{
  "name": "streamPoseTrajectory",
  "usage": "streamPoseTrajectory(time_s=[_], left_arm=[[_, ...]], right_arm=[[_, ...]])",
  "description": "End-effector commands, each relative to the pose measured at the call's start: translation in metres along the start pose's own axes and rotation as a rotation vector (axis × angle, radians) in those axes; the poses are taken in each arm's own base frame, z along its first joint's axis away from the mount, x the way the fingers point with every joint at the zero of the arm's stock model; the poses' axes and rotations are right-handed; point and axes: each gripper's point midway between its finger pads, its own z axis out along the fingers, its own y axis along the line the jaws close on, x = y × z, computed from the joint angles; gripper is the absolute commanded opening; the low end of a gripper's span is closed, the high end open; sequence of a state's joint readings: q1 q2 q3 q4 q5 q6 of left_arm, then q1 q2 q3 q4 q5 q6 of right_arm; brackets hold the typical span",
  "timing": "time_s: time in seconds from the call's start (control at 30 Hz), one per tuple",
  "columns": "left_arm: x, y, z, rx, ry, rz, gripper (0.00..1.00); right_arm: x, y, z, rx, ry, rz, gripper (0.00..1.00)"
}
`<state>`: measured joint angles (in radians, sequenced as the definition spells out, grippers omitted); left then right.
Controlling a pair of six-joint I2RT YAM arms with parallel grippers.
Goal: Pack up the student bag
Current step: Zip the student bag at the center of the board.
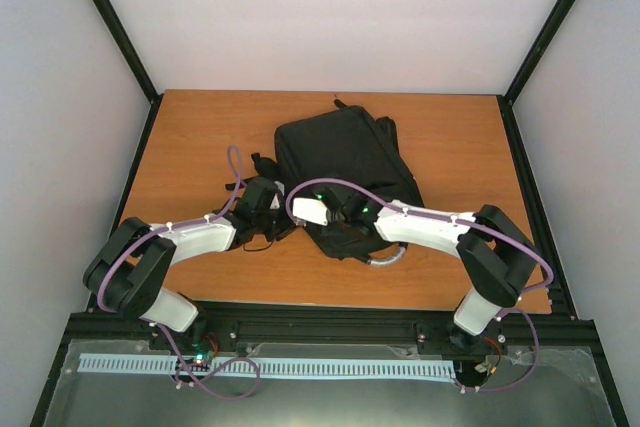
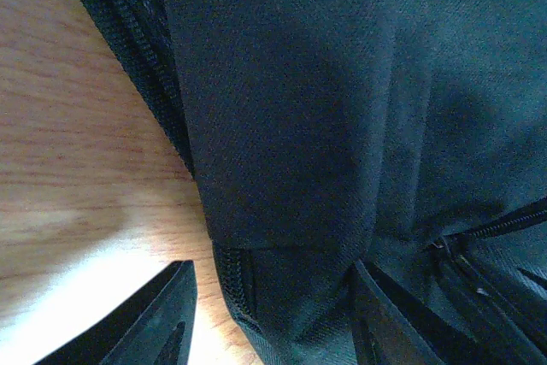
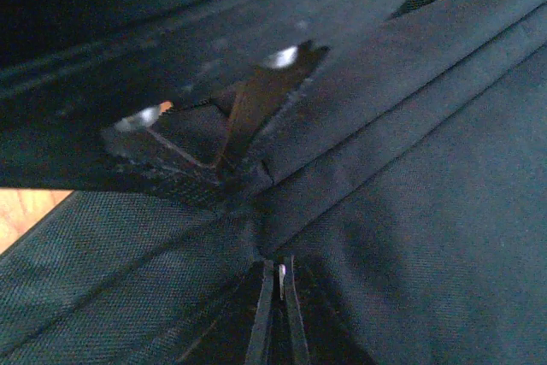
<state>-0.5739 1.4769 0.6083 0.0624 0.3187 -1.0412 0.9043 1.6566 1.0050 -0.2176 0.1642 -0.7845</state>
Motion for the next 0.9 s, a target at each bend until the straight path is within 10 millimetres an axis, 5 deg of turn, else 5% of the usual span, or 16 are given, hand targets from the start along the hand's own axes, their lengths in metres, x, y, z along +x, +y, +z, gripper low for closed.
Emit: streamPoseTrajectory(time_s=[0.0, 0.53, 0.87], left_arm=[[-0.004, -0.009, -0.002, 0.033, -0.020, 0.006, 0.50], [-0.017, -0.045, -0.030, 0.221, -0.137, 0.006, 0.65], [-0.020, -0.060, -0.014, 0.292, -0.095, -0.035, 0.66]], right_arm=[[-0.007, -0.036, -0.023, 0.058, -0.044, 0.122, 0.03], [0.016, -0.053, -0.028, -0.233, -0.185, 0.655, 0.03], [0.019, -0.057, -0.025, -0.341, -0.225, 0.843, 0.03]])
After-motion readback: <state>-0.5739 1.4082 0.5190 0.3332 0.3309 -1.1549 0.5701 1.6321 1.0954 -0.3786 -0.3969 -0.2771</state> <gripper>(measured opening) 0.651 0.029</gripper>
